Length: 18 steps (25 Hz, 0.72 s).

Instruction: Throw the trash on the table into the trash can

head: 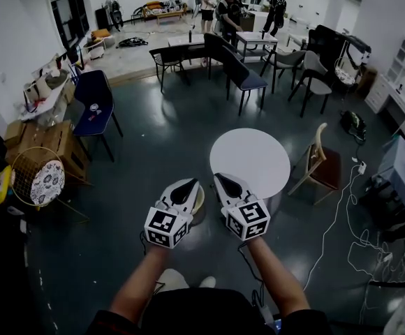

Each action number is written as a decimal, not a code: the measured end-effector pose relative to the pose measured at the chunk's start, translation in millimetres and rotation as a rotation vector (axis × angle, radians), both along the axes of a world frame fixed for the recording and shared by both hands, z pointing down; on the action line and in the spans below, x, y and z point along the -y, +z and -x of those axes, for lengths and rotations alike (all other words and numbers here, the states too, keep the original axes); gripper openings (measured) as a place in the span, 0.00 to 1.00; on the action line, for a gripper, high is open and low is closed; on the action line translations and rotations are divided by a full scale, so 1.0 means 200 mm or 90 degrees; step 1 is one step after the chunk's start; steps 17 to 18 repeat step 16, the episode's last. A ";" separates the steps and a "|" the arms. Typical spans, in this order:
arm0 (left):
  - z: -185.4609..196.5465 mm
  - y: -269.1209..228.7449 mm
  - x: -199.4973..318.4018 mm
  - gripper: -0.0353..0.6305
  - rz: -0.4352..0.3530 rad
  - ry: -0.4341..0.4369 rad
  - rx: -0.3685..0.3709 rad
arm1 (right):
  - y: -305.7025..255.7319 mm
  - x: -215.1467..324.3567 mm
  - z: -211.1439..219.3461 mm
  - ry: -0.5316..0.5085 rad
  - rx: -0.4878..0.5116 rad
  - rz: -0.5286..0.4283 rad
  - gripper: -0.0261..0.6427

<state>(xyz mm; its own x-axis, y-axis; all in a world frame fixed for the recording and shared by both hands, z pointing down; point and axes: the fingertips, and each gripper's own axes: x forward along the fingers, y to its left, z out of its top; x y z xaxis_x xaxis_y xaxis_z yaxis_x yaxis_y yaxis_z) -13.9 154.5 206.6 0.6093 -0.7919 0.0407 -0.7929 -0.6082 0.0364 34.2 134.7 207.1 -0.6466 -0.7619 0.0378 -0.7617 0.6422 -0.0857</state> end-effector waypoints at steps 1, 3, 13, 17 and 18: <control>0.01 0.00 0.00 0.08 0.001 0.001 0.000 | 0.00 0.00 0.02 -0.001 0.000 -0.001 0.07; 0.04 0.00 0.01 0.08 0.002 0.002 -0.002 | -0.01 0.00 0.05 -0.002 -0.002 -0.002 0.07; 0.25 -0.13 0.05 0.08 -0.006 0.018 -0.007 | -0.11 0.01 0.24 0.012 -0.007 -0.006 0.07; 0.32 -0.16 0.03 0.08 -0.006 0.019 -0.008 | -0.14 -0.02 0.31 0.015 -0.006 -0.013 0.07; 0.32 -0.16 0.03 0.08 -0.006 0.019 -0.008 | -0.14 -0.02 0.31 0.015 -0.006 -0.013 0.07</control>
